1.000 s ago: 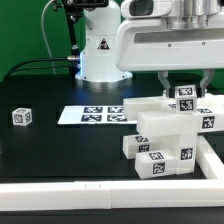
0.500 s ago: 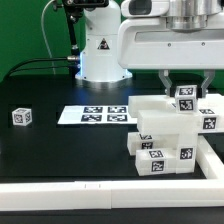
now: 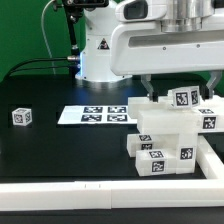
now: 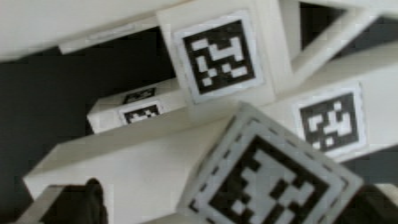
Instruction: Assemble chair
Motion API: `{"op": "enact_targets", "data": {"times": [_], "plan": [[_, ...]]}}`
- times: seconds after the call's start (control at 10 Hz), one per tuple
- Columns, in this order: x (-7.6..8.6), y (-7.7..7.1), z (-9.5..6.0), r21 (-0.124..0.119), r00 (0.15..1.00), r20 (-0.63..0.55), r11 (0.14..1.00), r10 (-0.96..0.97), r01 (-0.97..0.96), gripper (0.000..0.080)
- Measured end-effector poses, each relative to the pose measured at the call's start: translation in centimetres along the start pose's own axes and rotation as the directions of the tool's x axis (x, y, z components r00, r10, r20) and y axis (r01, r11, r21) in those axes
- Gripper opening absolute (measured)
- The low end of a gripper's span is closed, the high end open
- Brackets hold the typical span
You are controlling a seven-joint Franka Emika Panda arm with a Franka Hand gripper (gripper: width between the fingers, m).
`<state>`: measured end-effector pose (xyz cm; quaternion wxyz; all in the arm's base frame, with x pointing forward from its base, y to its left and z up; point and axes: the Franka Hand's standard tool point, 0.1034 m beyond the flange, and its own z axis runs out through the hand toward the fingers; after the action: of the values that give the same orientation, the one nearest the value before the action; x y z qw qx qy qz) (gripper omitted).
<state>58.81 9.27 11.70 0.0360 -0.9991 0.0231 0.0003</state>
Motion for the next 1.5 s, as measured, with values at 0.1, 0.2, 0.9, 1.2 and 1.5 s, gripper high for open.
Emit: {"op": "enact_targets", "data": {"times": [0.1, 0.2, 0.9, 1.2, 1.5], "plan": [[-0.13, -0.39, 0.02, -0.012, 0.996, 0.001, 0.996, -0.088, 0.088, 0.0648], [-0.19, -1.04, -0.19, -0.023, 0.986, 0.0, 0.986, -0.166, 0.166, 0.0648], [-0.27, -1.16, -0.17, -0.034, 0.942, 0.007, 0.941, -0.336, 0.336, 0.0282], [-0.27, -1.21, -0.16, -0.032, 0.993, -0.001, 0.992, -0.118, 0.118, 0.0284], [-0.25, -1.17, -0.14, -0.029, 0.996, -0.007, 0.996, 0.088, -0.088, 0.0284]]}}
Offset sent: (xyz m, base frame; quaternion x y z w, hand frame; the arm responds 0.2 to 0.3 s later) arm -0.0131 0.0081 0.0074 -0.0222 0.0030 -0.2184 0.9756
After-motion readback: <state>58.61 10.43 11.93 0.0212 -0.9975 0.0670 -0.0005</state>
